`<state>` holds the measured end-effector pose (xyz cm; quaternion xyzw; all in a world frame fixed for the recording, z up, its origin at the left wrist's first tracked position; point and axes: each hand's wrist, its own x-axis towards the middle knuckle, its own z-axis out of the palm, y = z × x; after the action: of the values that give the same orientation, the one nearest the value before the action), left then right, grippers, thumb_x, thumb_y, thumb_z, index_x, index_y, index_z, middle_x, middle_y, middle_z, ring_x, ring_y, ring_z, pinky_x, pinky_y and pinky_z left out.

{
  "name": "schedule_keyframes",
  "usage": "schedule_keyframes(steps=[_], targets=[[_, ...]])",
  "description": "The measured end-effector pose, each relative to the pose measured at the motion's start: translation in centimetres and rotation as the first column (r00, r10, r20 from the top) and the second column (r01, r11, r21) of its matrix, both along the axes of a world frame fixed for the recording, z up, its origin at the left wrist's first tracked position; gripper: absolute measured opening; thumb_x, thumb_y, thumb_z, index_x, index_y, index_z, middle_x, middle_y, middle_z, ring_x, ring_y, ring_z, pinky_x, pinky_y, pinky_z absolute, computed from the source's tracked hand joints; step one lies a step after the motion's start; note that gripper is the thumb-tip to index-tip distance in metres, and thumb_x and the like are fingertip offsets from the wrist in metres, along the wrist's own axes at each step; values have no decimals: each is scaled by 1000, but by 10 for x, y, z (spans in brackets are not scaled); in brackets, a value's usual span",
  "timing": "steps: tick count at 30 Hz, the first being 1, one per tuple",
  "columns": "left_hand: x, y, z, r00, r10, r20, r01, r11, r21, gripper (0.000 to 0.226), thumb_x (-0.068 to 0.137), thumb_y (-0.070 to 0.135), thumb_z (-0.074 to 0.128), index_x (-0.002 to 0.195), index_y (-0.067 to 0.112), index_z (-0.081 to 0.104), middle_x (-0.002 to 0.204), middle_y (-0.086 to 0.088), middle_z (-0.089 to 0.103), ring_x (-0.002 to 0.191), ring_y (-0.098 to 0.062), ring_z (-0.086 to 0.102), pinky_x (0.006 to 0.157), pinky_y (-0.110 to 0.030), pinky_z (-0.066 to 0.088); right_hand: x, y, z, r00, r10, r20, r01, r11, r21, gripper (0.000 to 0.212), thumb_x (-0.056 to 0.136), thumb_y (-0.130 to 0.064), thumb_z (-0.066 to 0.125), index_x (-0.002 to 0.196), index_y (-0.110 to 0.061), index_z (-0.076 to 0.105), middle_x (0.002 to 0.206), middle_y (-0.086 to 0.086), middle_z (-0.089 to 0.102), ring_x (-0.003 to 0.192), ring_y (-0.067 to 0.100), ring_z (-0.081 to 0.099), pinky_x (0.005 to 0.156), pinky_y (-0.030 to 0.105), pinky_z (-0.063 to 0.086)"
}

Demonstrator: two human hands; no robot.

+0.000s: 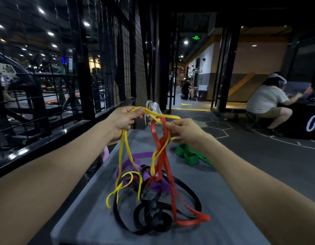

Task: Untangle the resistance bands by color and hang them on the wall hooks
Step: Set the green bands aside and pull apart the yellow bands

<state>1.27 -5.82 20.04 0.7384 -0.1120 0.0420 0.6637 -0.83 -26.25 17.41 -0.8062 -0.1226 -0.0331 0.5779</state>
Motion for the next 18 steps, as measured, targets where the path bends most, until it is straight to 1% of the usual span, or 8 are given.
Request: schedule_keyframes(steps=[2, 4, 7, 10, 12, 15, 16, 18], targets=[[3, 0, 4, 997, 77, -21, -79, 991, -105, 16, 93, 26, 53, 81, 18, 58, 74, 4, 47, 41, -2, 26, 31, -10, 16, 0, -9, 3, 999, -37, 9, 36, 998, 51, 27, 93, -26, 55, 70, -13, 61, 58, 1, 59, 55, 11, 57, 66, 30, 47], [4, 2, 9, 991, 132, -32, -135, 977, -166, 20, 93, 27, 54, 77, 16, 58, 71, 3, 44, 34, 0, 24, 30, -11, 14, -1, -18, -1, 1000, -18, -14, 19, 997, 73, 29, 93, -28, 55, 70, -11, 62, 59, 4, 55, 49, 8, 53, 62, 27, 45], [0, 2, 10, 994, 104, 9, -103, 989, -107, 19, 92, 27, 56, 77, 16, 60, 70, 4, 45, 37, 0, 25, 32, -11, 15, -4, -24, -11, 999, -29, -25, 26, 995, -97, 23, 90, -28, 59, 73, -14, 64, 69, 4, 59, 55, 7, 53, 63, 26, 41], [-7, -2, 13, 1000, 18, 24, -15, 994, -109, 16, 92, 25, 56, 81, 15, 61, 71, 5, 49, 36, 0, 27, 34, -11, 15, -4, -11, -19, 999, -18, -33, 11, 978, -208, 17, 87, -22, 64, 87, -5, 67, 70, 2, 61, 60, 8, 53, 60, 22, 39], [-10, -1, 17, 1000, -20, 23, 22, 994, -110, 16, 92, 26, 56, 82, 15, 63, 71, 5, 51, 36, 0, 27, 34, -11, 15, -4, 7, -22, 999, -9, -43, -4, 954, -299, 24, 85, -22, 68, 98, -2, 67, 75, 3, 60, 62, 7, 50, 58, 21, 38], [-13, 2, 22, 999, -41, 20, 43, 992, -122, 16, 91, 27, 56, 82, 17, 64, 71, 7, 53, 37, 0, 27, 35, -11, 16, -4, 33, -26, 993, 52, -104, -77, 964, -254, 47, 79, -21, 74, 118, -3, 55, 101, 12, 62, 82, 13, 55, 66, 20, 44], [-15, 2, 24, 999, -48, 22, 50, 989, -138, 16, 91, 27, 56, 82, 16, 64, 71, 7, 53, 37, 0, 27, 35, -10, 16, -2, 39, -28, 990, 84, -110, -109, 965, -239, 47, 78, -19, 74, 118, -2, 54, 102, 12, 62, 85, 15, 57, 71, 22, 47], [-17, 2, 28, 998, -62, 30, 66, 981, -185, 16, 91, 27, 56, 82, 16, 63, 72, 7, 52, 36, 0, 28, 36, -10, 16, -1, 46, -32, 994, 96, -50, -106, 945, -309, 25, 81, -17, 71, 100, -5, 61, 88, 8, 62, 78, 16, 58, 73, 26, 48]])
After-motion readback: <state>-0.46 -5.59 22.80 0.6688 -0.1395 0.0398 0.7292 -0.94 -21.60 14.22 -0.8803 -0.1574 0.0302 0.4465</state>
